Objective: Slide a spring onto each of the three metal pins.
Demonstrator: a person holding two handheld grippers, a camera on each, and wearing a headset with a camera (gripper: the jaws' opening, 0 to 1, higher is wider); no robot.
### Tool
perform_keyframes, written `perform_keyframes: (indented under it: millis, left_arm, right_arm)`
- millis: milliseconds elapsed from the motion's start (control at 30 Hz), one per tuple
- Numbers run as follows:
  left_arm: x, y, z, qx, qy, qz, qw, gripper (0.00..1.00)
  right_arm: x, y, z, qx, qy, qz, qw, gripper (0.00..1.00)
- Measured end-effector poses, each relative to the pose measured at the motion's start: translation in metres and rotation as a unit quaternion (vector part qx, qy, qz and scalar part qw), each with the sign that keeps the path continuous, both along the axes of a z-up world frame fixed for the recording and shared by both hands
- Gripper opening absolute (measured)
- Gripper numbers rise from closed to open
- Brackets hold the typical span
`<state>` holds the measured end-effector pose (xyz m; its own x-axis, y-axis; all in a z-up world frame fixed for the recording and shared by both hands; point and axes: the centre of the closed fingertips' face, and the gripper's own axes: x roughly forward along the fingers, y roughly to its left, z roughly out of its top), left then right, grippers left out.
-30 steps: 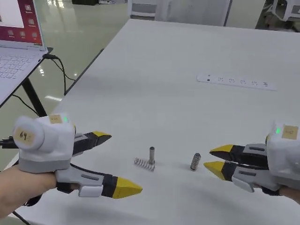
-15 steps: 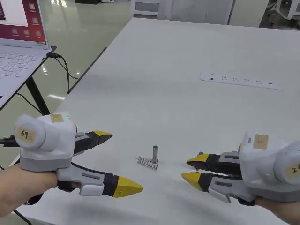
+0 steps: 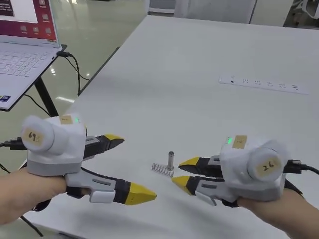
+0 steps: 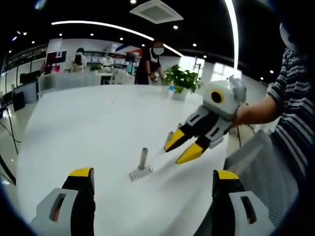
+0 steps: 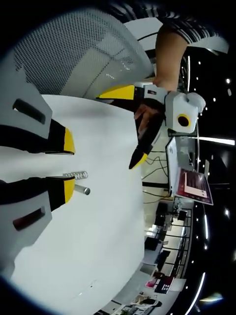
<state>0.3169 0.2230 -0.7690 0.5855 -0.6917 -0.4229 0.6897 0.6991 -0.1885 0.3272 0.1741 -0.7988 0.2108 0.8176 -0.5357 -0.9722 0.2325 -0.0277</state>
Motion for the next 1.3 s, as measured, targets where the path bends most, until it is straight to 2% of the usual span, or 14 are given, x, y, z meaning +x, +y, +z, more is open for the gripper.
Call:
perform_keyframes:
  millis: [133,233,600,900,1000,1300]
  left_arm:
    - [0.0,0.001,0.001,0.0,0.0,0.001,1.0,0.97]
    - [-0.001,0.003,0.001,-0.001,0.0,0.003,1.0,0.97]
    - [-0.002,0.004,0.001,-0.001,0.002,0.004,1.0,0.97]
    - [-0.002,0.002,-0.001,-0.001,0.005,0.001,1.0,0.97]
    - [-0.002,0.002,-0.001,-0.004,0.005,0.002,1.0,0.96]
    - [-0.002,0.001,-0.005,-0.005,0.009,0.001,0.9999,0.96]
  right_arm:
    - [0.009,0.004,-0.01,-0.01,0.004,-0.022,0.9997,0.14]
    - [0.009,0.008,-0.017,-0.011,0.02,-0.025,0.9994,0.14]
    - [0.016,0.013,-0.037,-0.039,0.015,-0.021,0.9989,0.13]
    - [0.021,0.015,-0.047,-0.059,0.006,-0.015,0.9981,0.13]
    - [0.021,0.017,-0.05,-0.059,0.013,-0.014,0.9981,0.12]
    - [0.02,0.025,-0.057,-0.069,0.01,-0.004,0.9976,0.11]
